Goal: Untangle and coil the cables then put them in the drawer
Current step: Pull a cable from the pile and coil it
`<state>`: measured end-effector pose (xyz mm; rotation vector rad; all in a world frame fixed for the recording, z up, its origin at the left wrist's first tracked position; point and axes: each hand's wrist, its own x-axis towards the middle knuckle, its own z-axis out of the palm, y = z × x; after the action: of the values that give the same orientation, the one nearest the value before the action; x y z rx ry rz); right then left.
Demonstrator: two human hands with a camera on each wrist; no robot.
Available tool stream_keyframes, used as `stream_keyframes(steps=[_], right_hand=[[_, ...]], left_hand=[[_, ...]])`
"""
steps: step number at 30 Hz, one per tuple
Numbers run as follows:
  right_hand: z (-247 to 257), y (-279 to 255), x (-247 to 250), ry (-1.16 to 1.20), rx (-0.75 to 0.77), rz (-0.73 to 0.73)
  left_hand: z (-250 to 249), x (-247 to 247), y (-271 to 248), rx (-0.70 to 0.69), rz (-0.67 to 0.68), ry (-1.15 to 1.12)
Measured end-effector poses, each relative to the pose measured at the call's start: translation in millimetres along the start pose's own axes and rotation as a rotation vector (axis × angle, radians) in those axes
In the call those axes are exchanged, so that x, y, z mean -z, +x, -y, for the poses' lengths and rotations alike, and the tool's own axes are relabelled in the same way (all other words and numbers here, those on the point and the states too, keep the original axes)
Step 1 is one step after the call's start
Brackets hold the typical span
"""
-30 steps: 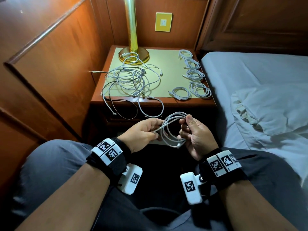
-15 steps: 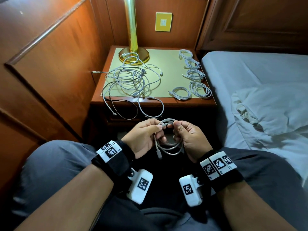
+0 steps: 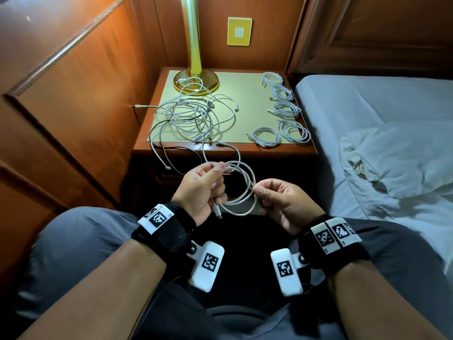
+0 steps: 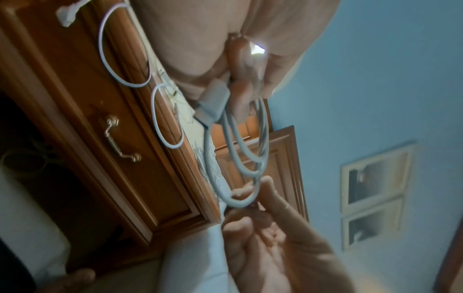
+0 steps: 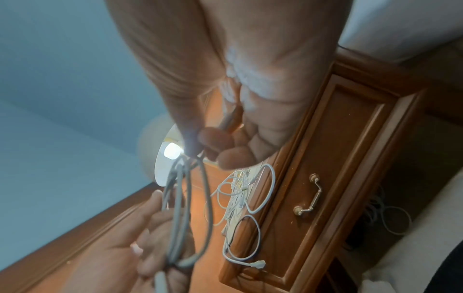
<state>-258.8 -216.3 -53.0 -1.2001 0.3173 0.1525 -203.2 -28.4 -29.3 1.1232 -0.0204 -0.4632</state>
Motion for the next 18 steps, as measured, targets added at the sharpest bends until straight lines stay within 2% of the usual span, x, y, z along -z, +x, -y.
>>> stream_keyframes(steps=[3,7,10,15,18], right_hand=[[4.4,1.4,4.5,0.118,0.034,-0.13],[4.9,0.9,4.8,0.09,0.193,-0.269],[2.5,-4.7,1.0,-0.084,0.333,-0.192],[-0.8,-14.2,-11.7,-0.357,0.518,-0.048],[-1.4,-12.7,-11.4,-0.506,0.623,-0.037]], left_hand=[[4.4,2.4,2.1,-0.068,-0.03,0.139],[13.8,0.3,3.5,-0.112,-0.063,0.279],[16.4,-1.2,4.9,-0.126,-0.133,0.305],[15.9,-2.3,3.8,-0.126,-0.205,0.225],[15.2,-3.8,4.7,-0.124,-0.211,0.145]])
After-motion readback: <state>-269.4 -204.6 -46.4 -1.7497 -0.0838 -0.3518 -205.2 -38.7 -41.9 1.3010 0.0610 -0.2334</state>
